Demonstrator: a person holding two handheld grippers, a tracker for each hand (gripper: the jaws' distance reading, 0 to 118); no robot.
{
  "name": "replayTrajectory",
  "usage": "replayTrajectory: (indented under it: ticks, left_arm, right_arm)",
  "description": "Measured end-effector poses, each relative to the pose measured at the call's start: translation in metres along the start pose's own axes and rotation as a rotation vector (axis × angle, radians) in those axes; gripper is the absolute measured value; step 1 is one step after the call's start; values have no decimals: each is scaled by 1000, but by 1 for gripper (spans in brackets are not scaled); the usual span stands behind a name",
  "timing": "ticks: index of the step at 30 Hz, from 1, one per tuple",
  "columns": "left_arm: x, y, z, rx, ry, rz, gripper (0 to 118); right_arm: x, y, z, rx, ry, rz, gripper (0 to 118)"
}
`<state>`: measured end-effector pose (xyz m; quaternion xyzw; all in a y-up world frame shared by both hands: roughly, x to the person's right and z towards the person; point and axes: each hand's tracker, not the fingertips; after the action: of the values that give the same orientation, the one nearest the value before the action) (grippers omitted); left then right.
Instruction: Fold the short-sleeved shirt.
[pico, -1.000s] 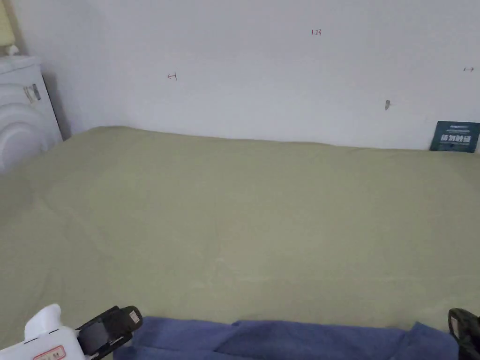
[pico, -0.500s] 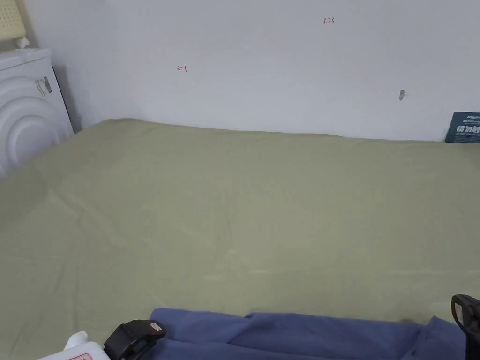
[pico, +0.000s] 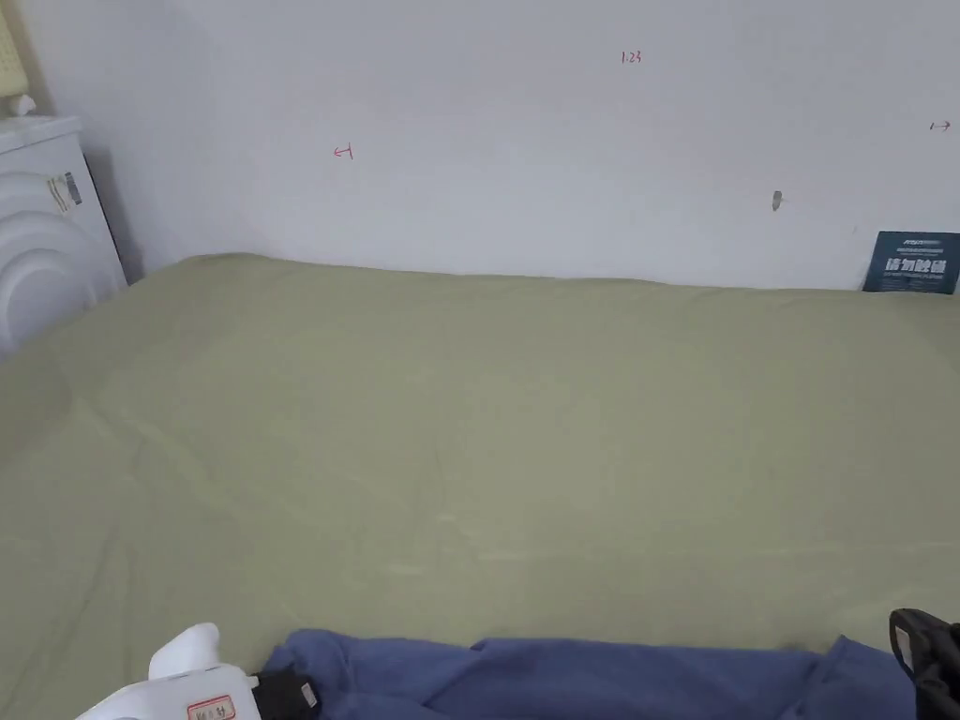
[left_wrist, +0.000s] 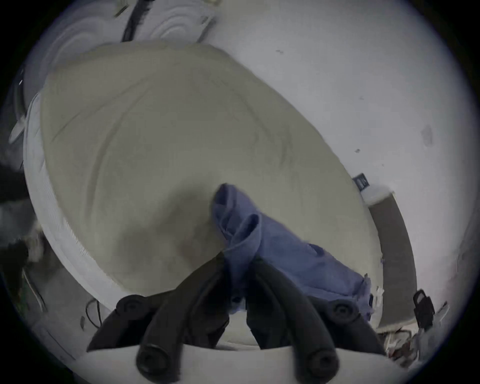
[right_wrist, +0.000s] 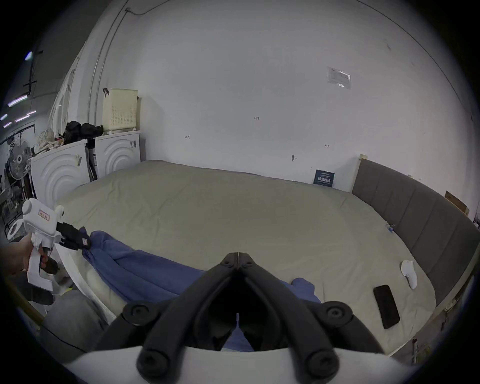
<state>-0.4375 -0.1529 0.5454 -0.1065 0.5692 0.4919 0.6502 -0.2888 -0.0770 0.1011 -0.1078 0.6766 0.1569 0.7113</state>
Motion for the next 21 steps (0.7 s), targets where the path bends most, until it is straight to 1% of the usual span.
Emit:
replayTrajectory:
  ticks: [2, 5, 6, 8, 12, 13, 17, 19, 21]
  left_arm:
    - [21, -2, 9, 50, -13, -76, 11]
    - [55, -10, 10, 119, -16, -304, 11]
    - [67, -15, 11, 120, -28, -359, 11]
    - [97, -29, 12, 111, -101, -465, 11]
    - [151, -69, -1, 77, -150, -700, 11]
    - [164, -83, -6, 54, -169, -734, 11]
    - [194, -125, -37, -56, -232, -755, 11]
    - [204, -143, -54, -78, -202, -770, 11]
    - [213, -157, -61, -127, -202, -754, 13]
  right_arm:
    - [5, 1, 3, 8, -9, -10, 0]
    - [11, 2, 9, 16, -27, -14, 0]
    - [12, 3, 11, 20, -31, -14, 0]
    - [17, 4, 15, 30, -45, -18, 0]
    - [28, 3, 20, 36, -68, -38, 0]
    - [31, 2, 21, 36, -74, -40, 0]
    - [41, -2, 26, 32, -110, -38, 0]
    - [45, -5, 28, 30, -117, -48, 0]
    - [49, -7, 28, 24, -124, -58, 0]
